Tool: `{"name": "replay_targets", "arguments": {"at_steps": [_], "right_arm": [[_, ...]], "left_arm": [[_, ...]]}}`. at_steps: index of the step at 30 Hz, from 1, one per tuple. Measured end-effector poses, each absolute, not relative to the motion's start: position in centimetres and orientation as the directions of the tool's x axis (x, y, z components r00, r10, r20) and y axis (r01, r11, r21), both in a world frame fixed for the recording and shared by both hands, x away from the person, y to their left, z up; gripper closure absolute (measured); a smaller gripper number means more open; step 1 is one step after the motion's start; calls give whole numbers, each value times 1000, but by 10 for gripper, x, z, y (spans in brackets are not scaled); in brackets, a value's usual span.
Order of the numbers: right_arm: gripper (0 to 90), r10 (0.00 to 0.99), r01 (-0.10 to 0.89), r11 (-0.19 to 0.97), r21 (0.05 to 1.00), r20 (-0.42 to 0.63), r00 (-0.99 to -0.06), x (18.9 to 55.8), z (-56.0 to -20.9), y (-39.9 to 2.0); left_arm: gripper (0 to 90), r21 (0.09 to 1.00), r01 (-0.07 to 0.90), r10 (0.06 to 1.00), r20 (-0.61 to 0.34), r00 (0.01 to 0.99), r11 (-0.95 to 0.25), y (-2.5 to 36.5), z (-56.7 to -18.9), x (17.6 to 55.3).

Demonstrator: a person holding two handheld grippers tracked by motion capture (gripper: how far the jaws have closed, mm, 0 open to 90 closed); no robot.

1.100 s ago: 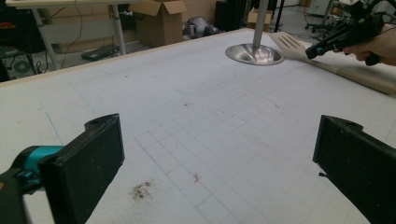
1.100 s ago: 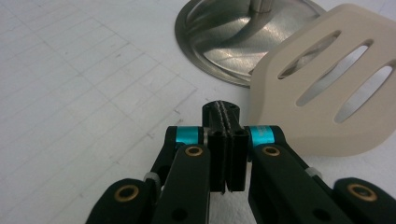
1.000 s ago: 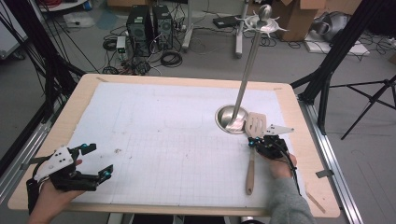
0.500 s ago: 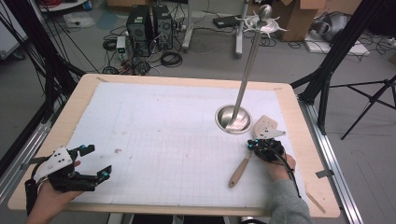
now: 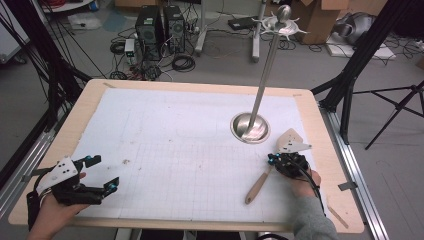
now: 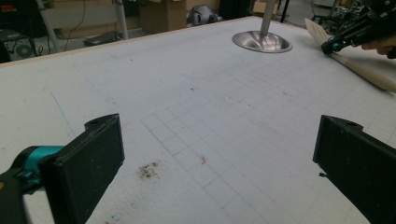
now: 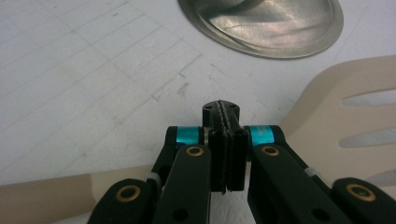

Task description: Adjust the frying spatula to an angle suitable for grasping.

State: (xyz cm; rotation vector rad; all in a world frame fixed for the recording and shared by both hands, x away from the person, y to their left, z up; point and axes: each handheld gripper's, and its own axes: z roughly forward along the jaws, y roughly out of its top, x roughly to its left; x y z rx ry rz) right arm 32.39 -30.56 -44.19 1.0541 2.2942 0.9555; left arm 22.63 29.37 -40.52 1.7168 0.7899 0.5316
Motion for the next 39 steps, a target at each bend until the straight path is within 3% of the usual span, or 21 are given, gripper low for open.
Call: {"name": "replay_targets", "arguments": {"at_steps": [22,28,39], "right_arm": [[900,790,489,432,758,-57,-610,284,-441,-317],[900,773,455,359,815,14,-635,271,-438,-342],[900,695,404,374,835,37,-718,229,-435,-351]], "left_arm": [[24,966,216,718,-48,694,-144,287,-401,227],[24,965,216,716,-48,696,-145,285,-402,234],[24,971,185,677,-35,735,-151,265,-398,249]]}}
